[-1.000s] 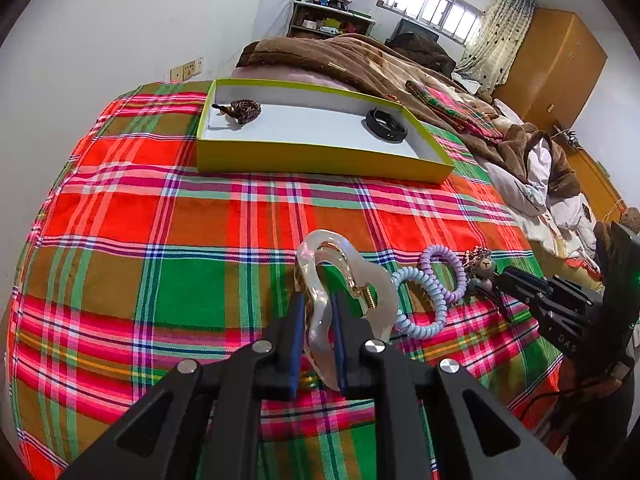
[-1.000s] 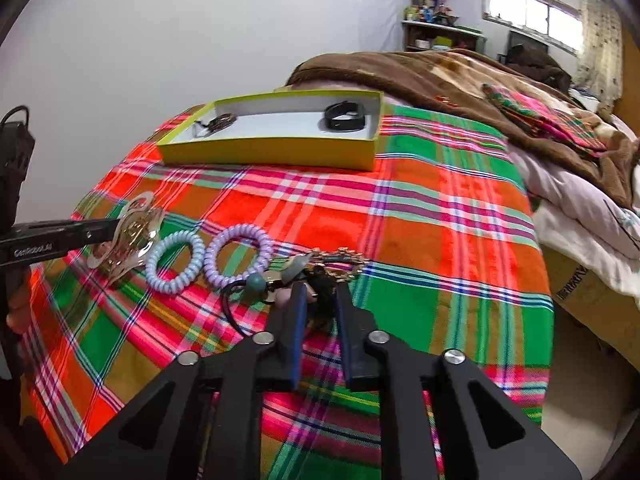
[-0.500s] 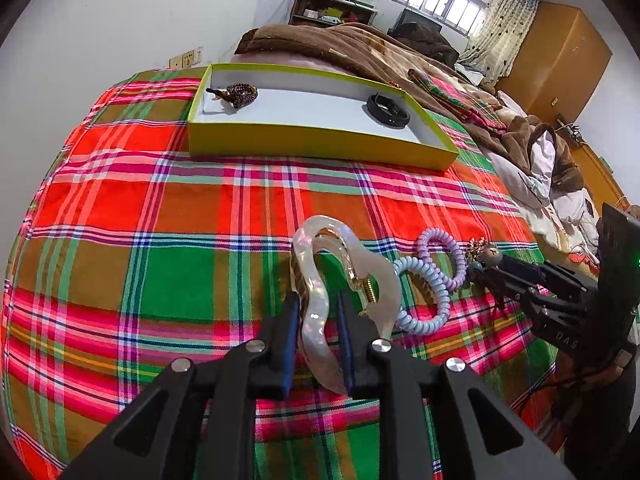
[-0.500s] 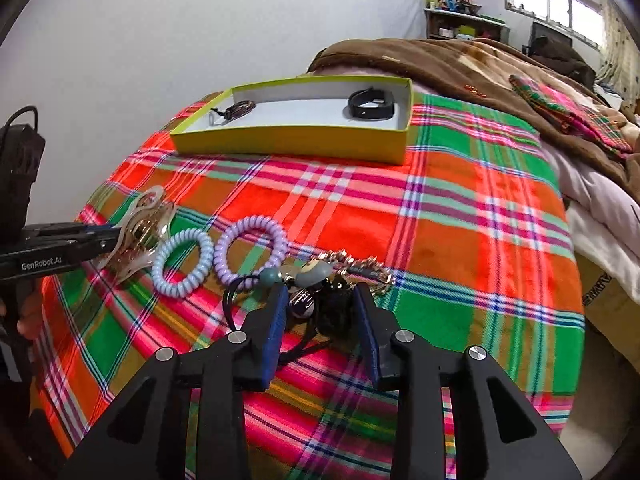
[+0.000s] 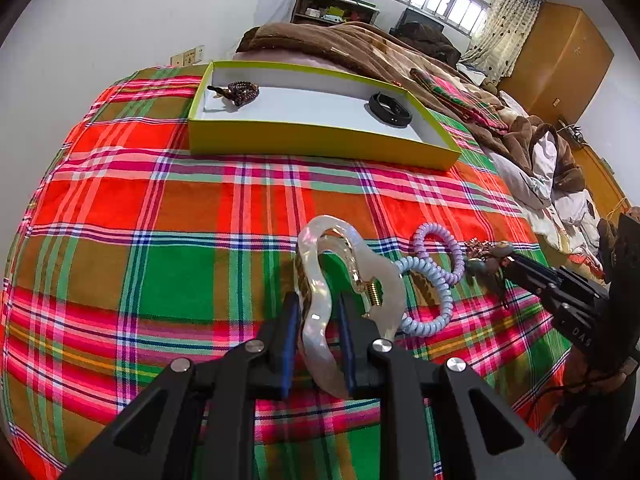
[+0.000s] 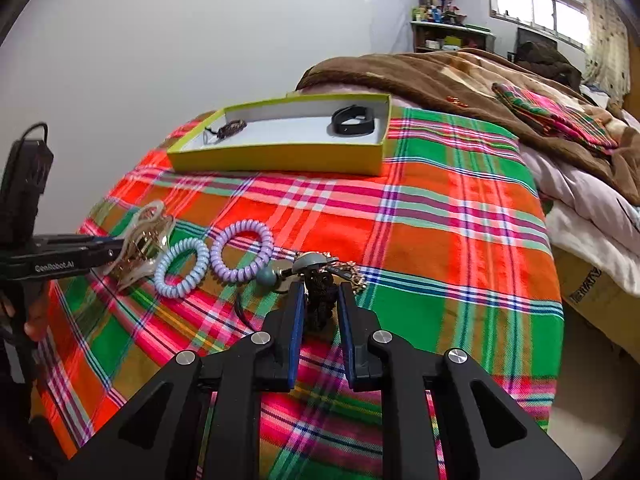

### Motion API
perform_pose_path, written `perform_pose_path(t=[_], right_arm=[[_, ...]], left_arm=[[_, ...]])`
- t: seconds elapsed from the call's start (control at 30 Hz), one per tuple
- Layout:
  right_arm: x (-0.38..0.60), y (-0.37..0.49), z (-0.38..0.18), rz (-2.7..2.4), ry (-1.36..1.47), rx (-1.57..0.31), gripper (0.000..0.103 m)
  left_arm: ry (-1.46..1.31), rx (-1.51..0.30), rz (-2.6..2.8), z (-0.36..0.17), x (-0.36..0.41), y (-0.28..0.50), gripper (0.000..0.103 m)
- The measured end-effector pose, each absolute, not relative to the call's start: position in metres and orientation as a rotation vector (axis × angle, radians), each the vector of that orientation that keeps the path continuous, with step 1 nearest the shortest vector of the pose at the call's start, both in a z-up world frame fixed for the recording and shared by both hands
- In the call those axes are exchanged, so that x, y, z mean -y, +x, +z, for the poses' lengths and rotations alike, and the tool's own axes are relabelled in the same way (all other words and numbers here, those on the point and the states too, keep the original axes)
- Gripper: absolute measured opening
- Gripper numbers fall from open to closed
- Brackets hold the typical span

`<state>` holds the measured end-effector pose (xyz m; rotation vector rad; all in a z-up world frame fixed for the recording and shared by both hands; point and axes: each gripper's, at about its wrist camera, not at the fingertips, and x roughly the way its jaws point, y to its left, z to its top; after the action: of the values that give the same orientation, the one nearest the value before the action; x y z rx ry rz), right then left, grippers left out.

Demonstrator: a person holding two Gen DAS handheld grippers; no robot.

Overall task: Organize jewelry
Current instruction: 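Grasp the clear hair claw clip with the left tool while the right tool grasps the keychain, then lift both held items and carry them over the white box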

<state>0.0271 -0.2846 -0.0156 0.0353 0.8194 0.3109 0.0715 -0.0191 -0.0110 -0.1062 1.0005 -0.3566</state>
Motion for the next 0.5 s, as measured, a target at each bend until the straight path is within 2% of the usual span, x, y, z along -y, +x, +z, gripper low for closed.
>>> perform_pose_path(t=[0.23,0.5], right_arm=[[0.309,0.018,-0.006,0.379,0.214,-0.785,0.017],[0.332,0.015,-0.022,0.363,0.356,-0.840,0.017]], left_arm=[[-0.109,-1.008,-0.361,-0.013,0.020,0.071,0.020],[-0.114,-1.014,-0.363,-0.015,0.020,0.071,0.020]])
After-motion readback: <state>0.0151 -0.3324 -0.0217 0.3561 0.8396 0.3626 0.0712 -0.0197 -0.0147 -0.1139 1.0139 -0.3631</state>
